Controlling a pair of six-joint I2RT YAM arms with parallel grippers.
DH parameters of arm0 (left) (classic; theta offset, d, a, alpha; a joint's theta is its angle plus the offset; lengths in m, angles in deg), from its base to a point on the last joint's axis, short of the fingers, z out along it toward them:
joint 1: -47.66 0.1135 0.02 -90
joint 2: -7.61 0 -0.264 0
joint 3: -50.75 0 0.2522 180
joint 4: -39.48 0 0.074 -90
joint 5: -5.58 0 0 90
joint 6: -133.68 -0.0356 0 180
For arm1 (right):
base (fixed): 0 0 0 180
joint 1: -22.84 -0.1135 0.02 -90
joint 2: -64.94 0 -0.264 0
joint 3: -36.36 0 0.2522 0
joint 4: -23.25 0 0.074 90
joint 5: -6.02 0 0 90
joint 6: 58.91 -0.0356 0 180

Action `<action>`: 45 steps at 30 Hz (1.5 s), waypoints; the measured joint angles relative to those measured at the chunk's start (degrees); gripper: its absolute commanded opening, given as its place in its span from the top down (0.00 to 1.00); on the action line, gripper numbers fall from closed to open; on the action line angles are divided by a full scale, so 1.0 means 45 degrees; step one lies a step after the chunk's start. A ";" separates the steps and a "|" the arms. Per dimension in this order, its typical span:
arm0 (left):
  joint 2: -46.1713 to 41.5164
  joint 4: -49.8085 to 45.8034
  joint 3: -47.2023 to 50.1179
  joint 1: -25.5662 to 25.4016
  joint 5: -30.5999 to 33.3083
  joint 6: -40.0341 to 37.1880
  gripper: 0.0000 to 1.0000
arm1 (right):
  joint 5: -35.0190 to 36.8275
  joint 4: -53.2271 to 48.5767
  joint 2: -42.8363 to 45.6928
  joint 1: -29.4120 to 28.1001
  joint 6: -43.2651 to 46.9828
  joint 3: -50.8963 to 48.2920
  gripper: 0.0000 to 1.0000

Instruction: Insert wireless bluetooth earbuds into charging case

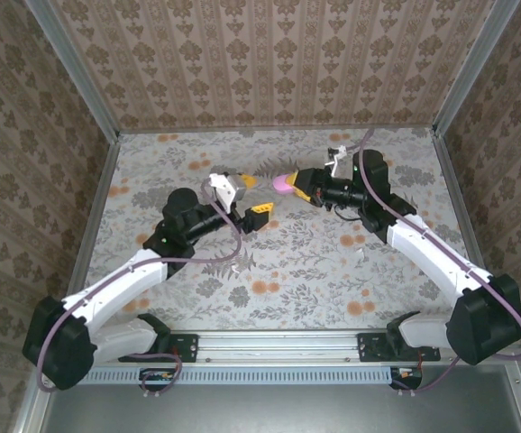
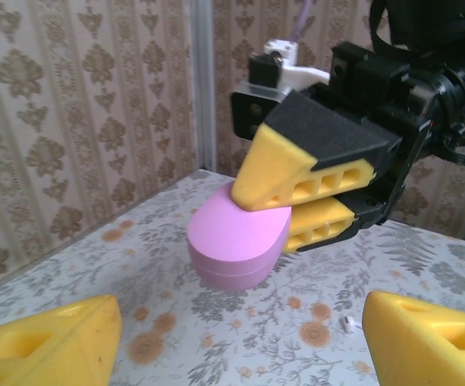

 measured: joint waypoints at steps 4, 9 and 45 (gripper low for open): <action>-0.0743 -0.0457 0.0233 0.0000 0.1200 -0.0029 0.20 | 0.1413 -0.0359 -0.0180 0.0102 0.0403 -0.0593 0.77; -0.1321 -0.1234 0.0228 0.0068 0.2307 -0.0010 0.20 | 0.2244 -0.0505 -0.1715 0.0243 0.0685 -0.0748 0.78; -0.3279 -0.4619 -0.0131 0.1341 0.4342 0.1622 0.06 | 0.1311 0.1054 -0.9306 0.0515 0.1647 0.1914 0.58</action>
